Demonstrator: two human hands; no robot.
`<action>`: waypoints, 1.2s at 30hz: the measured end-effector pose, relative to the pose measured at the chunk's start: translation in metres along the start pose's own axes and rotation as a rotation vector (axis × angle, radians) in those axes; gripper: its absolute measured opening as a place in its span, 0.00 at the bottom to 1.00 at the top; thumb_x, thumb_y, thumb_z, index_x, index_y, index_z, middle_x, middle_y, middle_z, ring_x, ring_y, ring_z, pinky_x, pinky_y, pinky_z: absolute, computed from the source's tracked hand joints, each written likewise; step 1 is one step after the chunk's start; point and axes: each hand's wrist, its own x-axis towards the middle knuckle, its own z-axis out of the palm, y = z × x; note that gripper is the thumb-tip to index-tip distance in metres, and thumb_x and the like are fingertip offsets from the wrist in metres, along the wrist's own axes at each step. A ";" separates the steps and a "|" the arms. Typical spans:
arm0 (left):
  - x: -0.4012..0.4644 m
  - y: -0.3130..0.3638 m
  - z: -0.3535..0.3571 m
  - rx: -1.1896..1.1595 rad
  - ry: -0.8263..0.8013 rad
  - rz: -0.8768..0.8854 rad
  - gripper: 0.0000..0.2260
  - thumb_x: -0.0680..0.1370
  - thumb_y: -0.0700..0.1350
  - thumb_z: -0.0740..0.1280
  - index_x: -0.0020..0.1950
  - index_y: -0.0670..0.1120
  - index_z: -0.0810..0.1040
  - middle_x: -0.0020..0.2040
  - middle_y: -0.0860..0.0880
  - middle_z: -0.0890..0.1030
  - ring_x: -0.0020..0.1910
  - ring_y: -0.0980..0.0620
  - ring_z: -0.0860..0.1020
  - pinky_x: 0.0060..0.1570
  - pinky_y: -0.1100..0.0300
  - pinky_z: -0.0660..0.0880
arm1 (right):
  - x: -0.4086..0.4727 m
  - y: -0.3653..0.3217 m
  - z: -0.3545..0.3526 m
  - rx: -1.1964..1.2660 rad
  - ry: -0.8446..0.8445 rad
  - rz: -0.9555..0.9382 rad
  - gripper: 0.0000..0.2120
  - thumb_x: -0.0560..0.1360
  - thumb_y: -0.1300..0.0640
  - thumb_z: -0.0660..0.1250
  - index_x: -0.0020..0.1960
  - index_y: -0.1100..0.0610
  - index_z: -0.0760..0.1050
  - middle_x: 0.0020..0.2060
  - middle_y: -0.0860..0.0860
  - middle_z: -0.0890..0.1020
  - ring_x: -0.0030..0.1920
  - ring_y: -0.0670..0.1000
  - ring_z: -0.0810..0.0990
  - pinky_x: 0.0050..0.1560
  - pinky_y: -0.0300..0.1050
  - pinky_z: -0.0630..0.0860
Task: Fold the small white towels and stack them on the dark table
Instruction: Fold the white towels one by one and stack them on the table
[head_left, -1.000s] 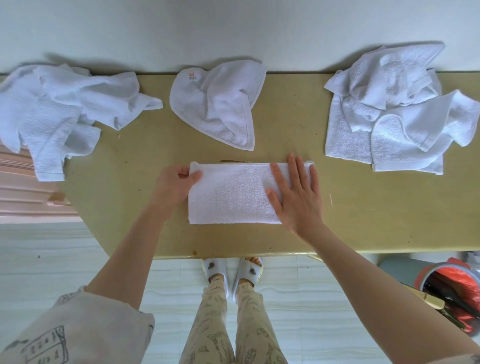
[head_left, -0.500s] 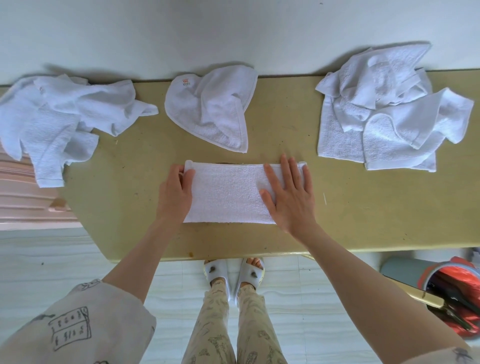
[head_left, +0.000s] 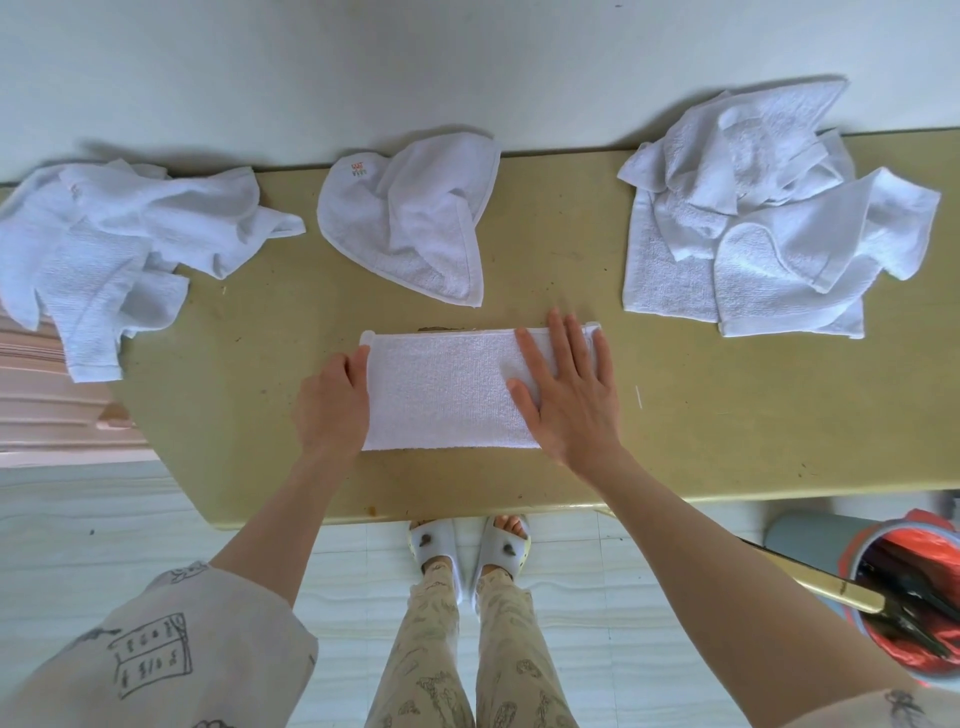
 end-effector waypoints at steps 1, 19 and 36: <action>0.001 0.000 -0.001 -0.059 0.004 -0.011 0.20 0.81 0.54 0.53 0.37 0.41 0.67 0.29 0.49 0.68 0.28 0.52 0.65 0.27 0.58 0.61 | 0.000 0.000 0.001 -0.001 -0.002 -0.002 0.28 0.78 0.41 0.45 0.74 0.50 0.58 0.74 0.59 0.60 0.74 0.58 0.58 0.72 0.58 0.47; -0.056 0.123 0.030 -0.163 -0.173 0.375 0.08 0.79 0.48 0.62 0.51 0.44 0.76 0.42 0.50 0.80 0.41 0.51 0.77 0.42 0.58 0.73 | -0.020 0.038 -0.053 1.188 -0.095 0.652 0.12 0.77 0.64 0.58 0.55 0.61 0.79 0.40 0.52 0.82 0.44 0.53 0.82 0.55 0.52 0.78; -0.064 0.088 0.058 -0.034 -0.168 0.635 0.09 0.76 0.37 0.64 0.55 0.44 0.78 0.49 0.46 0.77 0.48 0.48 0.73 0.49 0.56 0.73 | -0.004 0.037 -0.062 1.134 -0.158 0.706 0.13 0.74 0.56 0.66 0.44 0.67 0.77 0.35 0.54 0.78 0.38 0.53 0.76 0.49 0.52 0.77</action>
